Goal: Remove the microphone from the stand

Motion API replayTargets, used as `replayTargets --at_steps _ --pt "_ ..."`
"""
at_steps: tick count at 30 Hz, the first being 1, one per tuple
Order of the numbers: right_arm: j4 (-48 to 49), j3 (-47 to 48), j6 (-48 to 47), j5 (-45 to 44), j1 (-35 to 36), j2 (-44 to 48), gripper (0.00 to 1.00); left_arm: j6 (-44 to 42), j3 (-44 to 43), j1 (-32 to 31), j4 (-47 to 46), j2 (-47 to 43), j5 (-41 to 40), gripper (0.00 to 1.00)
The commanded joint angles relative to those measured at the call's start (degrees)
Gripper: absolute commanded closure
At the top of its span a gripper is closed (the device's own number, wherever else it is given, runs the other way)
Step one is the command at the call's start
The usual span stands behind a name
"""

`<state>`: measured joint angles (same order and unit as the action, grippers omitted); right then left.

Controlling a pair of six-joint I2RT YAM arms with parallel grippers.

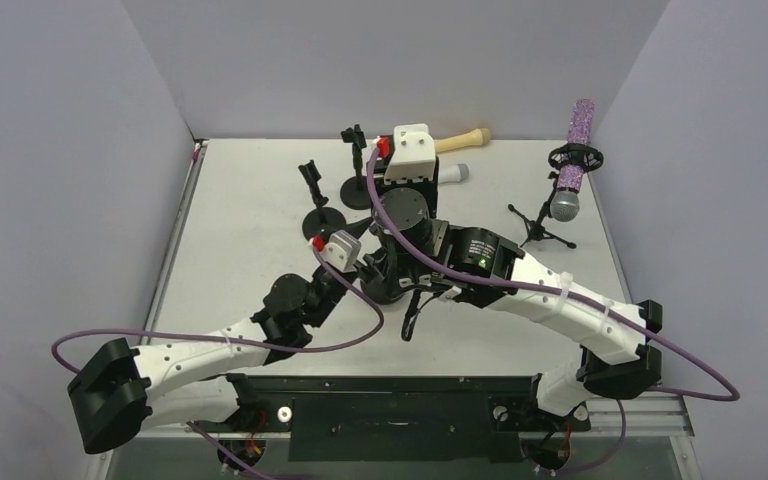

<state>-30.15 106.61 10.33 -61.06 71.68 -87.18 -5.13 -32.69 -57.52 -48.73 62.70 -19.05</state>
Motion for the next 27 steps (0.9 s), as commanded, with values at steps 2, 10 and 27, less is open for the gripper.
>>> replayTargets --at_steps 2,10,27 --pt "1.64 4.27 0.80 -3.87 0.32 0.39 1.00 -0.33 1.93 0.62 -8.71 0.42 0.00 0.46" --pt "1.13 4.73 1.08 -4.05 0.27 -0.48 1.00 -0.63 3.49 0.65 -13.40 -0.18 1.84 0.44" --pt "0.27 4.79 1.97 -4.07 -0.11 -0.86 1.00 -0.42 4.29 0.63 -15.77 0.13 2.97 0.36"
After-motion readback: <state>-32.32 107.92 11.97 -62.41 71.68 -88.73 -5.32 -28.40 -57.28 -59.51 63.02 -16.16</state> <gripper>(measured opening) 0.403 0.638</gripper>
